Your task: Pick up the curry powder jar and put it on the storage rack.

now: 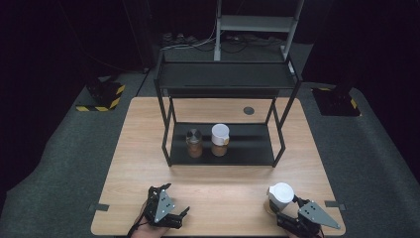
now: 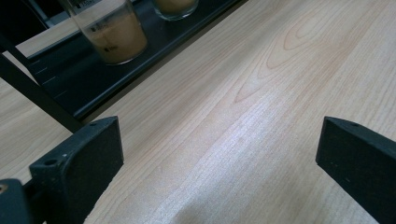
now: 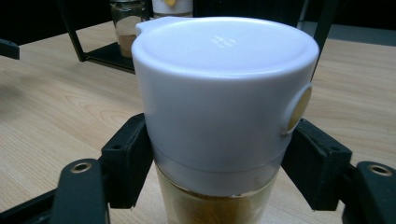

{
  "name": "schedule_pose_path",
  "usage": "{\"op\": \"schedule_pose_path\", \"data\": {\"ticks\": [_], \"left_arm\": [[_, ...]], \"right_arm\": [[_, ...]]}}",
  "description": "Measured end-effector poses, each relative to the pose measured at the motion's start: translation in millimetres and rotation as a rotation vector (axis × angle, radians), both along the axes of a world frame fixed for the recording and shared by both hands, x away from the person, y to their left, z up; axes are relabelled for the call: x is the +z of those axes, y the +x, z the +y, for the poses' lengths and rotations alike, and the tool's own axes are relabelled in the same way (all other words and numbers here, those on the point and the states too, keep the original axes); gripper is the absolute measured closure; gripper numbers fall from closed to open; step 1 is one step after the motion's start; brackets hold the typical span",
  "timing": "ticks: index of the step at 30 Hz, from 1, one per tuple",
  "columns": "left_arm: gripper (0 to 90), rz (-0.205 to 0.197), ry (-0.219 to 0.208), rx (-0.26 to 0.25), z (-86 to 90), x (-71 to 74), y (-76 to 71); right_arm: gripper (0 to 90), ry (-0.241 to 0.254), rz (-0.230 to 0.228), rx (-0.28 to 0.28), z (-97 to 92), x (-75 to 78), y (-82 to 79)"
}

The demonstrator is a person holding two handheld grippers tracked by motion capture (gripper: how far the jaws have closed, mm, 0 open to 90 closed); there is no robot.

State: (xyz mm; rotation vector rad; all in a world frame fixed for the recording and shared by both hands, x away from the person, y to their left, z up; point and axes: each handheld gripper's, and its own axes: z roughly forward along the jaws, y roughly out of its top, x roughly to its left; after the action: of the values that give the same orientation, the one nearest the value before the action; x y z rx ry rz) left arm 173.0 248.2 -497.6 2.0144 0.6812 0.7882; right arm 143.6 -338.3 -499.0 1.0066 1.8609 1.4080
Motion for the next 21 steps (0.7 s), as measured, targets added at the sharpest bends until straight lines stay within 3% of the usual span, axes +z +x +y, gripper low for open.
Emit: {"op": "schedule_pose_path", "data": {"ticks": [21], "left_arm": [[1.1,0.008,-0.002,-0.003,0.8,0.9,1.7]], "right_arm": [[30.4,-0.005,-0.003,0.013,-0.9,1.6,2.5]]}}
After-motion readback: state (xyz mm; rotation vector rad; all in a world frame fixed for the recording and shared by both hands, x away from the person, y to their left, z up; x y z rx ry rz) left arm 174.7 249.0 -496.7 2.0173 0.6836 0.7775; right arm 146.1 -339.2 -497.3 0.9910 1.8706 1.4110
